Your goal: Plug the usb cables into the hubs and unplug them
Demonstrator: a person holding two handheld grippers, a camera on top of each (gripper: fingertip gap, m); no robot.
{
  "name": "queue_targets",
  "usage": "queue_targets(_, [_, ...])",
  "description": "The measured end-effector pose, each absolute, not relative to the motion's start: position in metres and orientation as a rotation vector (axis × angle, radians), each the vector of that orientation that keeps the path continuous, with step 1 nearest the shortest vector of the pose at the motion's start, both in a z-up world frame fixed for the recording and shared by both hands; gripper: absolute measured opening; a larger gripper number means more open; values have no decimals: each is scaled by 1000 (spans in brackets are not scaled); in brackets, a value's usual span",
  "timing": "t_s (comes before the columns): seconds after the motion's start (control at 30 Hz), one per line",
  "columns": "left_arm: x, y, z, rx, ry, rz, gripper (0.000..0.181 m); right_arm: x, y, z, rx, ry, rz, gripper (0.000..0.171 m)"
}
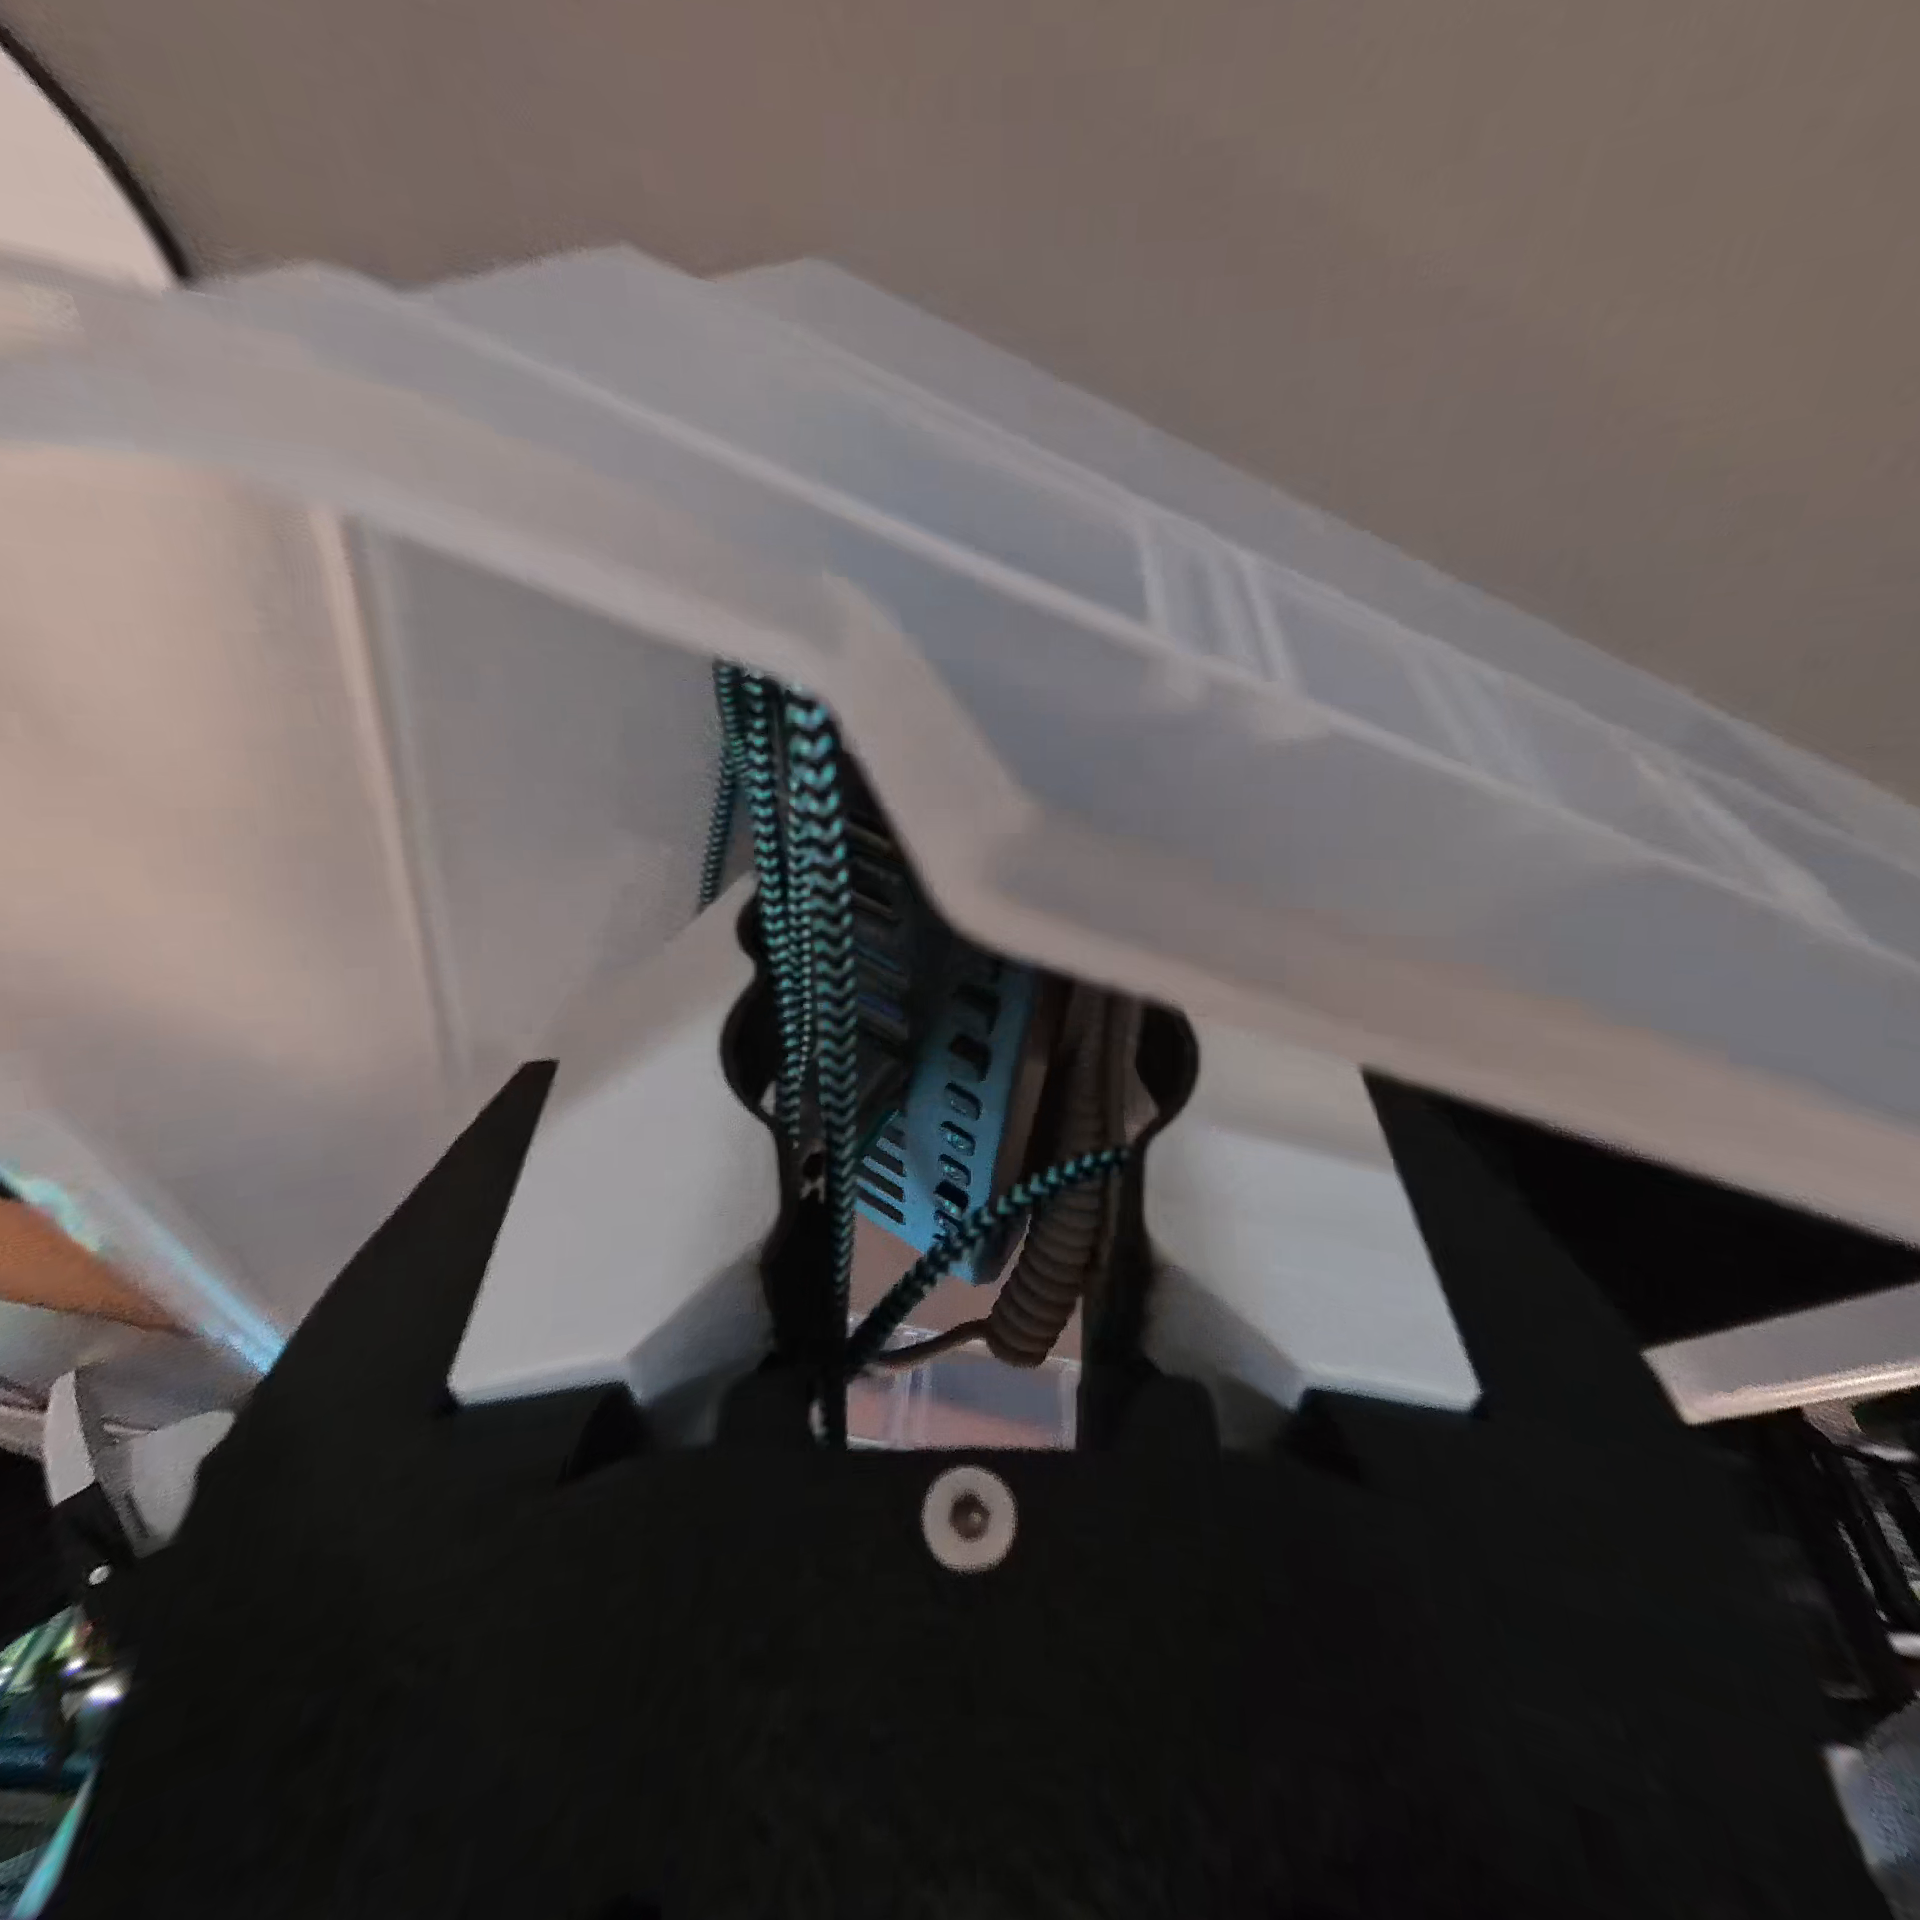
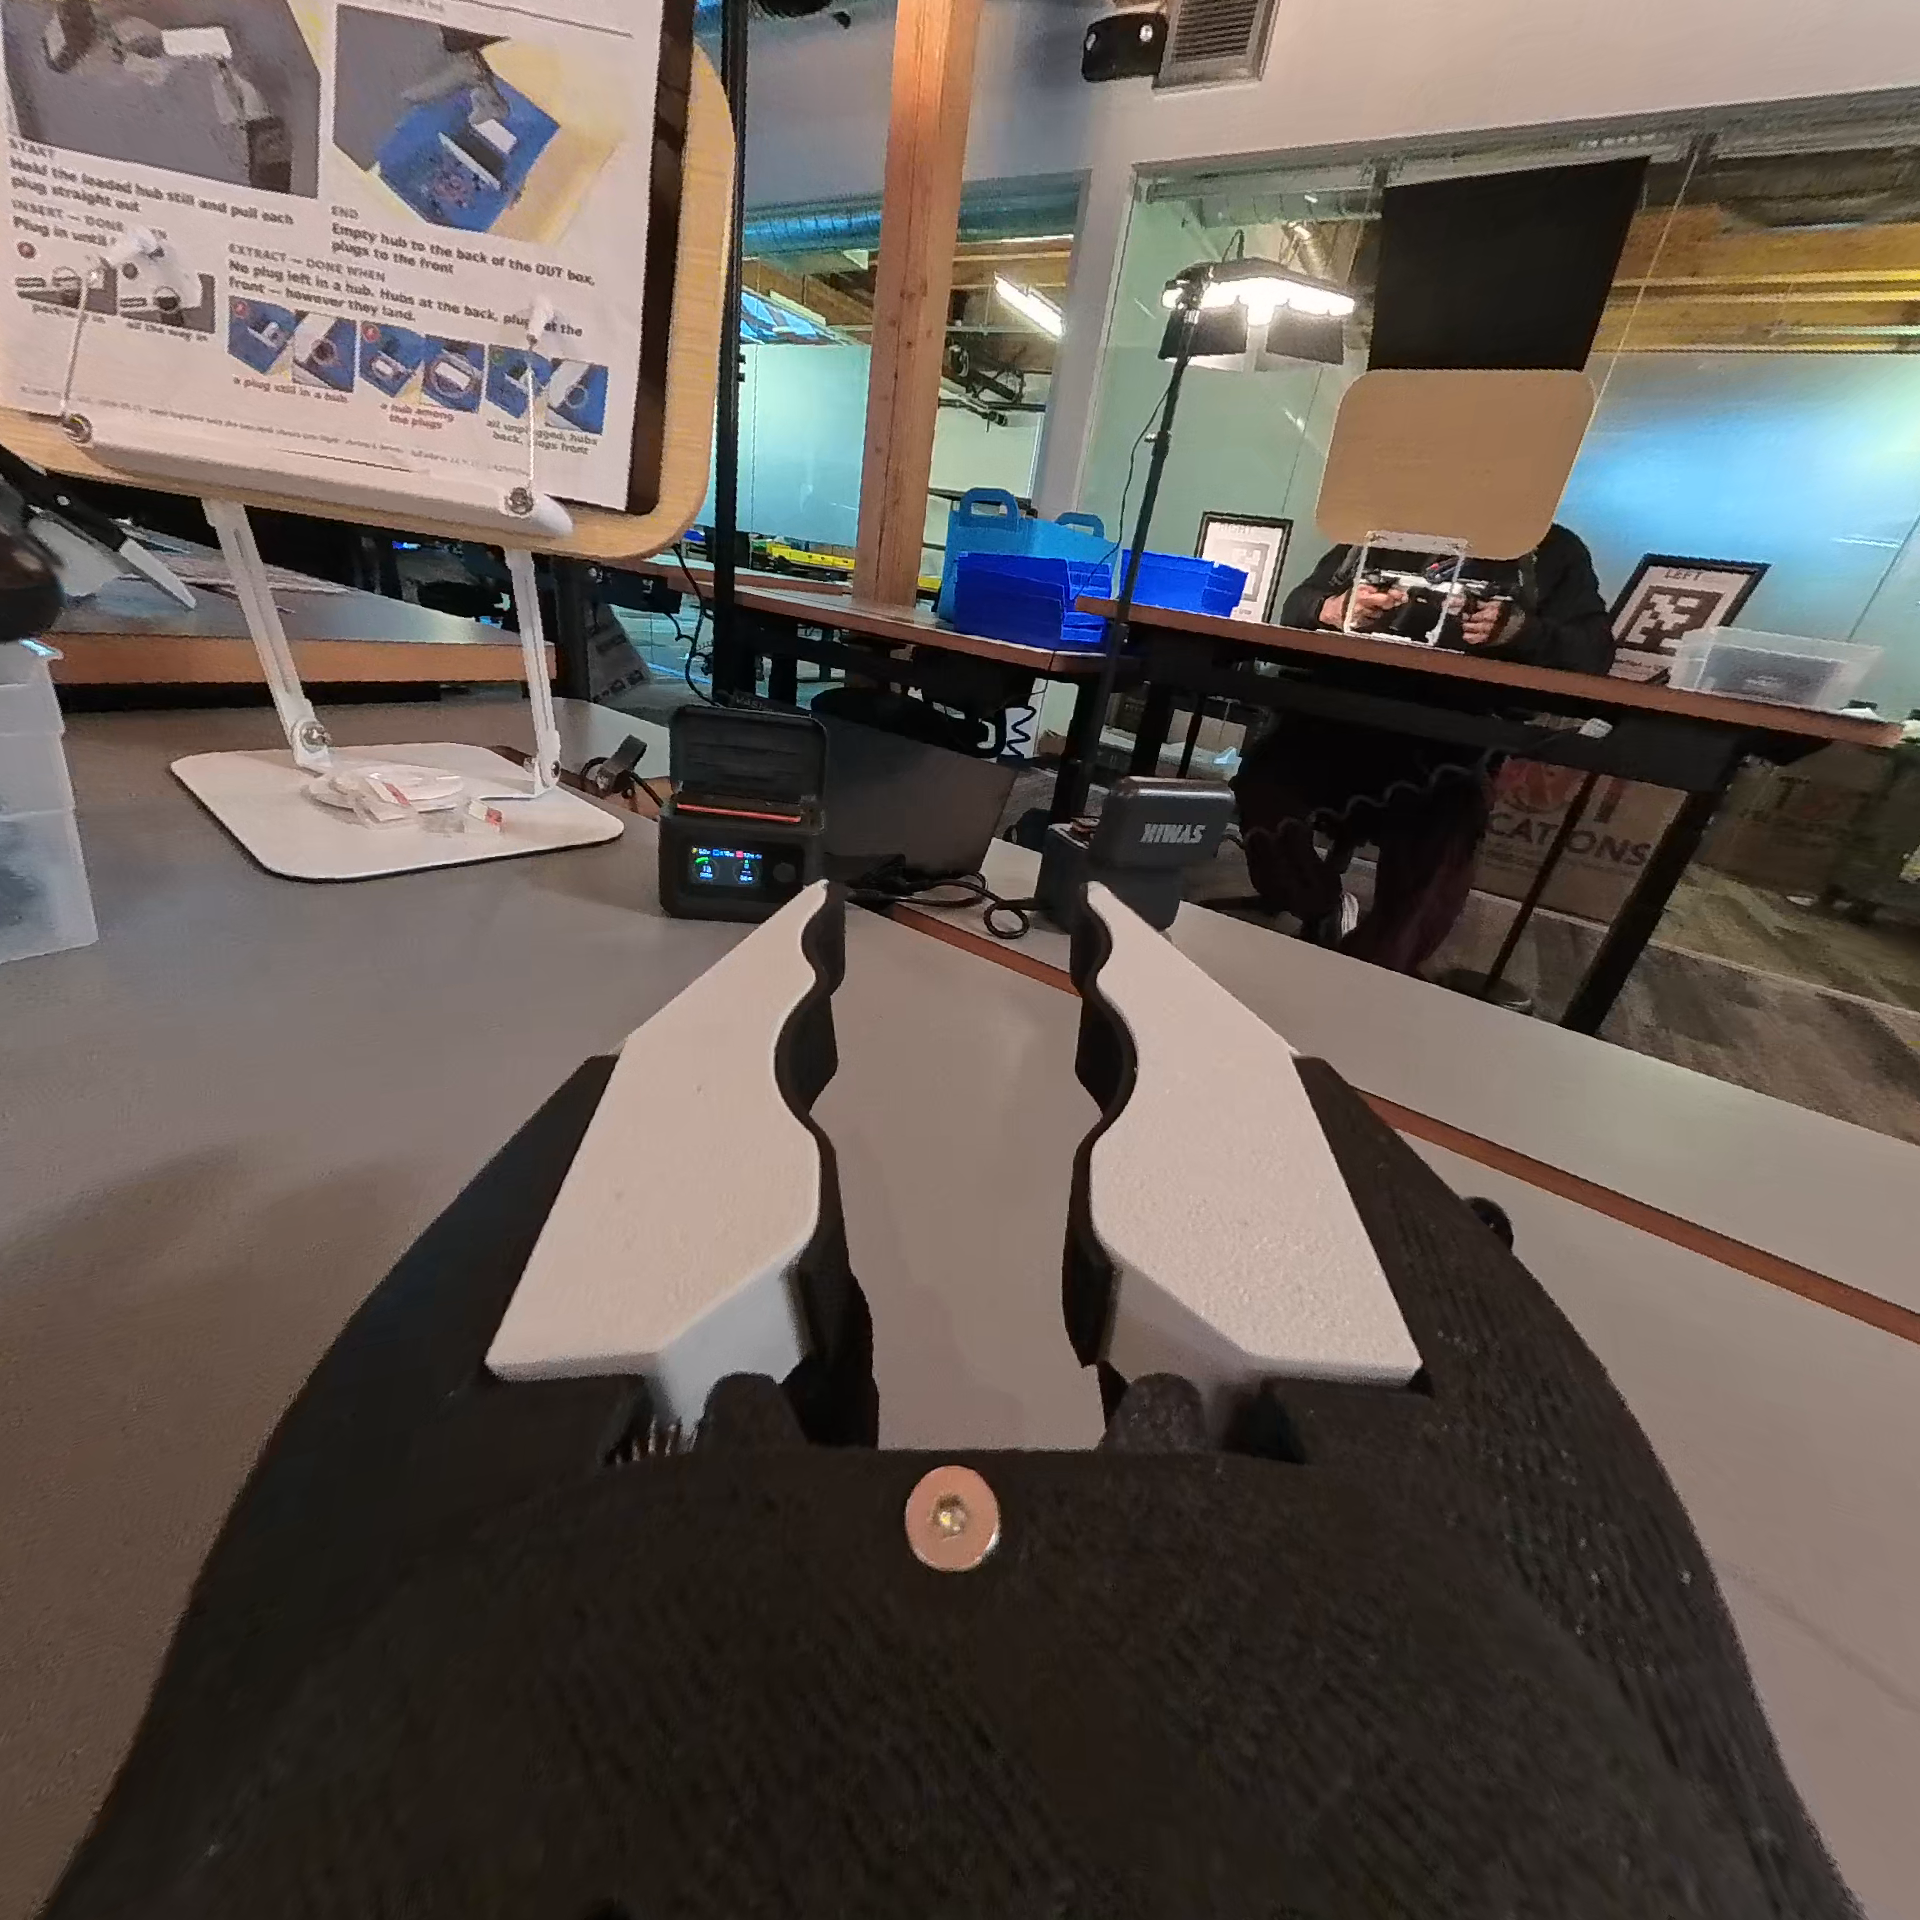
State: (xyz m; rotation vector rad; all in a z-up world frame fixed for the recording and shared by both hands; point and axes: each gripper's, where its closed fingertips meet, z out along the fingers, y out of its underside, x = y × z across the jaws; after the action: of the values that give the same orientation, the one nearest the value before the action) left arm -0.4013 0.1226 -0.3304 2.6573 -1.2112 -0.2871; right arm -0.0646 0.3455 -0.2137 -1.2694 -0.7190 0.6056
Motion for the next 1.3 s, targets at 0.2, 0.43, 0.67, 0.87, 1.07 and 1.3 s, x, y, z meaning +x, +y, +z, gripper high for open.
queue_targets(0.2, [-401, 121, -324, 2673, -1213, -282, 57, -65, 344, -213, -1260, -724, 609, 42])
queue_targets(0.43, [-411, 126, -274, 2977, -1163, -499, 55, -65, 346, -214, -1270, -718, 614, 41])
queue_targets(0.67, [-401, 119, -204, 3381, -1150, -665, 32, -64, 346, -214, -1271, -715, 611, 40])
queue_targets(0.87, [-390, 115, -147, 3624, -1153, -969, 31, -62, 346, -213, -1271, -696, 624, 40])
queue_targets(1.07, [-356, 117, -20, 3676, -1332, -1353, 31, -63, 345, -213, -1268, -704, 613, 40])
queue_targets(1.3, [-293, 144, 121, 3598, -1638, -1662, 31, -59, 348, -212, -1281, -677, 602, 40])
